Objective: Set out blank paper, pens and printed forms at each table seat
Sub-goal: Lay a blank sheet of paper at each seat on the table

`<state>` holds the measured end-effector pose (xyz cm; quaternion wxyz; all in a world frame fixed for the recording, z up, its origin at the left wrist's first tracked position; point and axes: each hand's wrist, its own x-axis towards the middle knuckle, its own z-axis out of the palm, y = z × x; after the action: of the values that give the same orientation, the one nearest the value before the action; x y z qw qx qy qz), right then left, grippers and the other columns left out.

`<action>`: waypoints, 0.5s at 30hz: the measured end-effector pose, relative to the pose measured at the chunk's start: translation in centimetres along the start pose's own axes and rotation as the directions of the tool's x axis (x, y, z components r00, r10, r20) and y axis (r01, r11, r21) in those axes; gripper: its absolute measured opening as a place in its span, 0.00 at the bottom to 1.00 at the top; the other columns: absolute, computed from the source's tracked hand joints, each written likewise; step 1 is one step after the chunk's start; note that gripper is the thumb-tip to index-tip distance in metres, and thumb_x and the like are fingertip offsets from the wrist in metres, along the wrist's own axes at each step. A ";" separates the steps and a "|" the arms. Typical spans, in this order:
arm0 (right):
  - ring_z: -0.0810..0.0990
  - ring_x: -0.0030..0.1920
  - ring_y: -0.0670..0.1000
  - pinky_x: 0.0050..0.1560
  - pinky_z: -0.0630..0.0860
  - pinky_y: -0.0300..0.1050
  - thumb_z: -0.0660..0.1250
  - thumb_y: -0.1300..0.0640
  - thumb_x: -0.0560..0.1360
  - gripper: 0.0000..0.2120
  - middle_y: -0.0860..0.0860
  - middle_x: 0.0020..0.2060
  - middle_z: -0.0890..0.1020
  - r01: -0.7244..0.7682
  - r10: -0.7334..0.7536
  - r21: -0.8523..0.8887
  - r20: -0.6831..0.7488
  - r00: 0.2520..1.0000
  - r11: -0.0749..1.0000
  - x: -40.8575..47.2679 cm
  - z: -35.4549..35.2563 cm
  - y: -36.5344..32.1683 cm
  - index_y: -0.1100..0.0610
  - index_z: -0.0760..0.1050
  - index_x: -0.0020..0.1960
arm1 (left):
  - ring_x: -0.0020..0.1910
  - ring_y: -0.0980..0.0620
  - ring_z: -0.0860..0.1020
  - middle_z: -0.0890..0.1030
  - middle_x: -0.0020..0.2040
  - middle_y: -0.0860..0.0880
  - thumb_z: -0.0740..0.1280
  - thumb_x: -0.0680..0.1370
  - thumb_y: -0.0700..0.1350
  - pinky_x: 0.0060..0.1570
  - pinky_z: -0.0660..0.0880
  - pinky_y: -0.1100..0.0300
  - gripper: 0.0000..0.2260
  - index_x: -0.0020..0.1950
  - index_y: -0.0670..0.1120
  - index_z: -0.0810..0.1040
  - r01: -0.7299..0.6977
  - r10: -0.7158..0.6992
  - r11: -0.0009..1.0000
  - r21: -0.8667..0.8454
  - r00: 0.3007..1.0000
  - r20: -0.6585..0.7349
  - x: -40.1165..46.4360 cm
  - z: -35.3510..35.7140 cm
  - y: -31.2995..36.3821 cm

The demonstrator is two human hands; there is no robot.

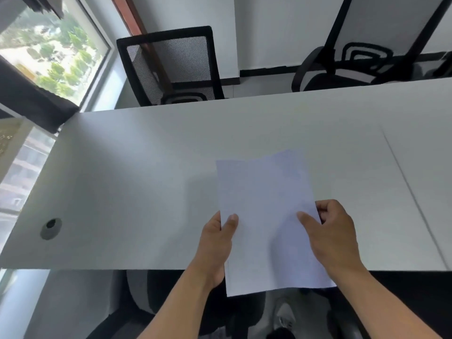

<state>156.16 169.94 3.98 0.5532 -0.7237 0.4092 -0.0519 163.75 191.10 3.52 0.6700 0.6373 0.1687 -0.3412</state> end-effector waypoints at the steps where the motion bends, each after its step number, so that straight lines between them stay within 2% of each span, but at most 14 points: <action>1: 0.85 0.48 0.49 0.48 0.83 0.51 0.74 0.52 0.81 0.07 0.45 0.49 0.85 -0.004 0.005 -0.021 0.004 1.000 1.000 0.9 -0.6 0.4 0.47 0.76 0.53 | 0.61 0.44 0.88 0.89 0.62 0.47 0.62 0.90 0.47 0.66 0.82 0.37 0.12 0.69 0.49 0.82 0.006 -0.006 1.000 -0.005 1.000 -0.008 0.4 0.7 -0.1; 4: 0.85 0.47 0.53 0.51 0.84 0.58 0.73 0.51 0.82 0.05 0.47 0.47 0.85 -0.012 0.013 -0.077 0.016 1.000 0.997 3.2 -2.3 1.5 0.49 0.77 0.51 | 0.61 0.44 0.88 0.89 0.62 0.47 0.61 0.91 0.49 0.64 0.83 0.38 0.13 0.69 0.49 0.83 0.025 -0.025 0.999 -0.020 1.000 -0.018 1.4 2.8 -0.5; 8: 0.85 0.46 0.55 0.50 0.84 0.60 0.73 0.50 0.82 0.06 0.49 0.45 0.85 -0.026 0.028 -0.104 0.020 0.999 0.994 5.4 -4.1 2.8 0.51 0.78 0.50 | 0.61 0.42 0.88 0.88 0.63 0.45 0.61 0.90 0.49 0.56 0.86 0.44 0.14 0.70 0.48 0.82 0.051 -0.052 0.996 -0.071 0.999 -0.006 2.3 4.9 -0.5; 12: 0.84 0.46 0.55 0.48 0.82 0.57 0.72 0.50 0.82 0.07 0.50 0.45 0.85 -0.042 0.042 -0.093 0.006 0.999 0.995 6.8 -5.5 3.7 0.52 0.78 0.50 | 0.64 0.42 0.86 0.88 0.65 0.46 0.61 0.90 0.52 0.65 0.82 0.37 0.15 0.70 0.50 0.84 0.052 -0.052 0.998 -0.046 0.999 0.000 3.1 6.4 -0.7; 15: 0.83 0.45 0.56 0.45 0.80 0.55 0.71 0.51 0.83 0.07 0.51 0.45 0.84 -0.055 0.054 -0.094 -0.016 0.998 0.994 7.7 -6.5 4.3 0.53 0.77 0.49 | 0.66 0.42 0.85 0.87 0.66 0.47 0.62 0.90 0.53 0.69 0.79 0.34 0.15 0.68 0.53 0.86 0.059 -0.060 0.997 -0.039 0.998 -0.018 3.6 7.0 -0.9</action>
<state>155.47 159.82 -0.10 0.5166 -0.7373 0.4347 -0.0223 164.23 183.51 1.40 0.6701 0.6222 0.2005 -0.3515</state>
